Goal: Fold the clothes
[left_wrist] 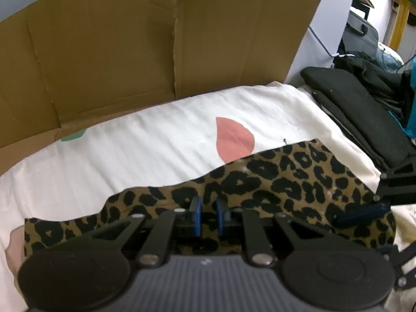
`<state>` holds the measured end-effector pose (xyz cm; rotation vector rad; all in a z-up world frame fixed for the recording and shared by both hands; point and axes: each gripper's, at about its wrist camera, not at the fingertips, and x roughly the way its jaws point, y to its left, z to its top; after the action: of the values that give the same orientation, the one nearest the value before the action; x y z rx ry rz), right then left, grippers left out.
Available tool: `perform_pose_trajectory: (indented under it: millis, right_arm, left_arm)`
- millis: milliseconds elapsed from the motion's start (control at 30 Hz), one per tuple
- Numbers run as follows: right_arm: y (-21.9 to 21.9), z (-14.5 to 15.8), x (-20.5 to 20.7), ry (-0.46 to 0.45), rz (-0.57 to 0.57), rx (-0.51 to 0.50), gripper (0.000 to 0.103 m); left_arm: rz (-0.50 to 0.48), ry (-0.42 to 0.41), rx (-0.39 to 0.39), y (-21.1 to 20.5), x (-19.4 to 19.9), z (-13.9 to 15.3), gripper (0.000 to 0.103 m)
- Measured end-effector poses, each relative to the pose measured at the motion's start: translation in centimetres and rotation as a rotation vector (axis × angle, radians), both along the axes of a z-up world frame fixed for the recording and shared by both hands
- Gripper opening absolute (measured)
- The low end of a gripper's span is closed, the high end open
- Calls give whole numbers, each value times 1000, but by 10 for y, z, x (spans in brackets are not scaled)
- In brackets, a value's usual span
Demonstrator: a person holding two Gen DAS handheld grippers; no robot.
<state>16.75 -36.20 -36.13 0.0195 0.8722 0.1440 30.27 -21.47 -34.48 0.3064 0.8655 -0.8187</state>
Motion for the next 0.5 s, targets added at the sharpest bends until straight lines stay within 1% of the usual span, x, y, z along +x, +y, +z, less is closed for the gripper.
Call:
perform_pose_trajectory:
  millis: [167,300,400,500]
  right_arm:
    - [-18,-11,-15,2,-23,-47,42]
    - [-29,-13,-27,-7,-38,-70,42]
    - [-35,-9,-26,10,-79,-65,41]
    - [-37,5,-32,-19,-114,-36,41]
  left_arm:
    - [-3,0,-2,0,0,0,15]
    - [-1,2,-7,1,0,-1,15]
    - [3,2,-7,0,0,-1,15]
    - [5,8,-10,0,1,-2,15]
